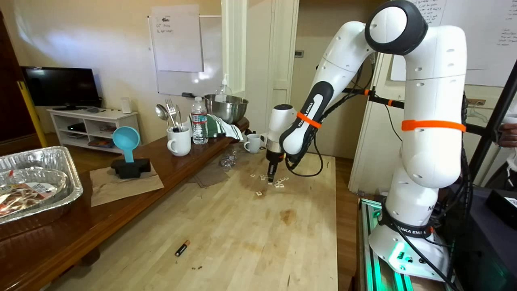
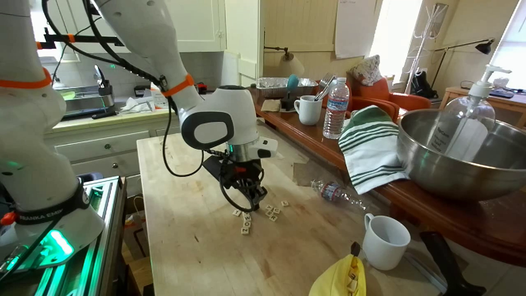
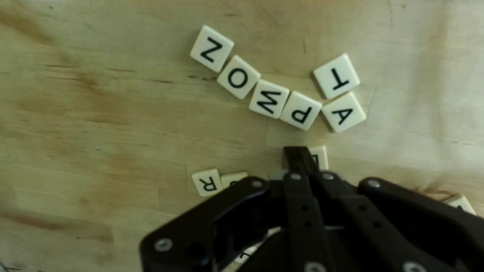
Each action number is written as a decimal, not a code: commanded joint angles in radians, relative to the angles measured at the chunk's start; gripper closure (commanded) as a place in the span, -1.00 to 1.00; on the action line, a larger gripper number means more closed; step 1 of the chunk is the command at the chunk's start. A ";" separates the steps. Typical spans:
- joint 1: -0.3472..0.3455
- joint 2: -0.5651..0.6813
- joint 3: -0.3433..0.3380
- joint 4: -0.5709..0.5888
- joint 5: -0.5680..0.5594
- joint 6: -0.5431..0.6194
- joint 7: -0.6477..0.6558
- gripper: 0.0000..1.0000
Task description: Use the tile letters to spell the word hey
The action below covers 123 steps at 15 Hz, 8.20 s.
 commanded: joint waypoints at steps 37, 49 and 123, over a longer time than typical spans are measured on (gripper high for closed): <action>0.067 0.044 0.116 0.018 0.110 -0.008 0.008 1.00; 0.073 0.035 0.101 0.004 0.082 -0.005 0.014 1.00; 0.018 0.004 -0.023 0.073 -0.008 0.036 -0.011 1.00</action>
